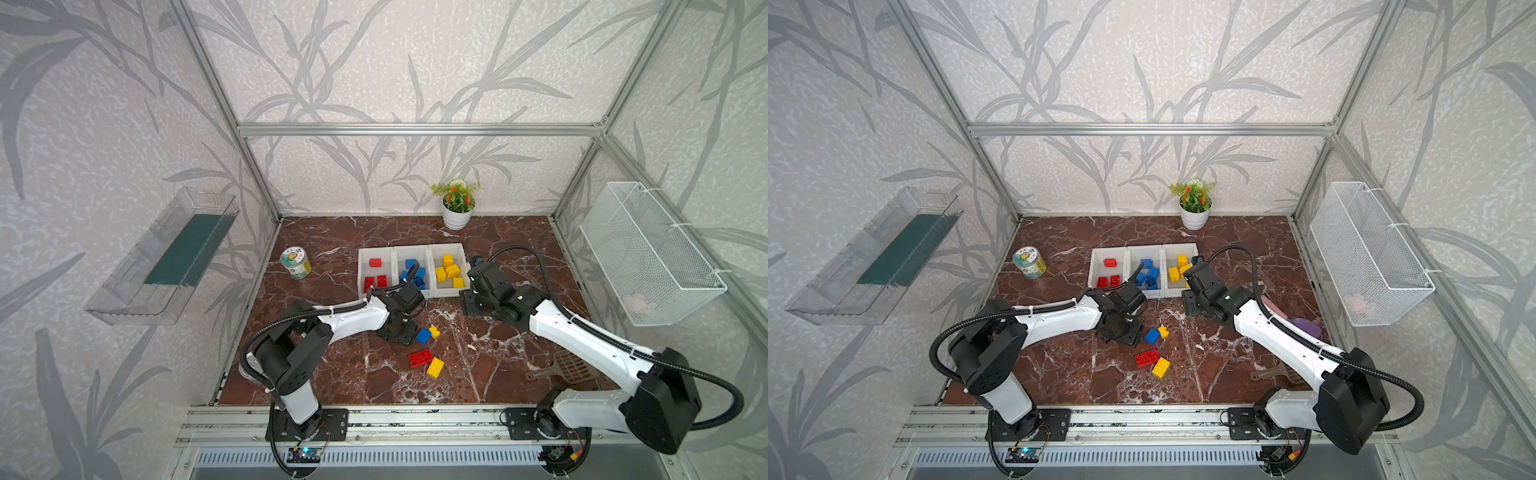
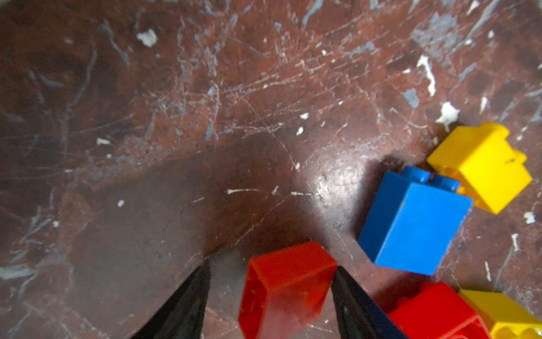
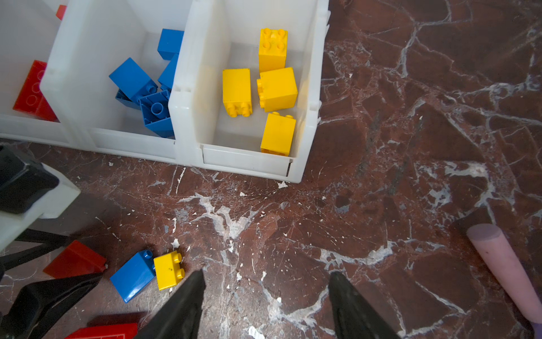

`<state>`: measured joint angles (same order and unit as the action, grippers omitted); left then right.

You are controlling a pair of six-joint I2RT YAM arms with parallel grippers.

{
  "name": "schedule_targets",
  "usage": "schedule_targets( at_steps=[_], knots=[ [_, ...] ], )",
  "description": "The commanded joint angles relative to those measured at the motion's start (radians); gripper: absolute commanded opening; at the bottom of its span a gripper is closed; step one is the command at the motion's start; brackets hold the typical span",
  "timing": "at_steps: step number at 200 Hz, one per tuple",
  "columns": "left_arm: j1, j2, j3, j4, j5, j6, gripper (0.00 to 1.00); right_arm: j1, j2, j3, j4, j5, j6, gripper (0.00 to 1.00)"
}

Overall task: Sort the legos into containers by color
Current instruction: 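Close the left gripper on a small red brick and lift it, then carry the small red brick over the nearest compartment and release it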

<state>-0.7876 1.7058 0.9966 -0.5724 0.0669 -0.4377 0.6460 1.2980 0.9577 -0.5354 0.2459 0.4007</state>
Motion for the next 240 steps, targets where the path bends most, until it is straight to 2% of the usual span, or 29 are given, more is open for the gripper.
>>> schedule_targets(
  at_steps=[1, 25, 97, 136, 153, 190, 220, 240],
  knots=[
    [-0.006, -0.037, -0.016, -0.012, 0.002, 0.009, 0.68, -0.005, -0.019, -0.01, -0.004, 0.004, 0.016, 0.68],
    [-0.007, -0.024, -0.012, 0.002, 0.017, 0.013, 0.66, -0.005, -0.011, -0.011, -0.002, 0.003, 0.017, 0.68],
    [-0.008, 0.004, -0.004, 0.008, 0.011, 0.025, 0.46, -0.006, -0.012, -0.004, -0.018, 0.004, 0.017, 0.68],
    [0.01, -0.045, 0.036, -0.022, -0.009, 0.044, 0.45, -0.005, -0.015, 0.0, -0.022, 0.013, 0.013, 0.68],
    [0.03, -0.08, 0.09, -0.067, -0.074, 0.052, 0.45, -0.005, -0.017, 0.004, -0.023, 0.019, 0.011, 0.68],
    [0.133, -0.144, 0.208, -0.095, -0.115, 0.131, 0.45, -0.006, -0.02, 0.01, -0.024, 0.024, 0.006, 0.68],
    [0.264, -0.144, 0.227, 0.002, -0.115, 0.151, 0.45, -0.005, -0.019, 0.023, -0.025, 0.028, -0.004, 0.68],
    [0.317, -0.106, 0.262, 0.036, -0.115, 0.179, 0.45, -0.006, -0.019, 0.036, -0.031, 0.03, -0.008, 0.68]
  ],
)
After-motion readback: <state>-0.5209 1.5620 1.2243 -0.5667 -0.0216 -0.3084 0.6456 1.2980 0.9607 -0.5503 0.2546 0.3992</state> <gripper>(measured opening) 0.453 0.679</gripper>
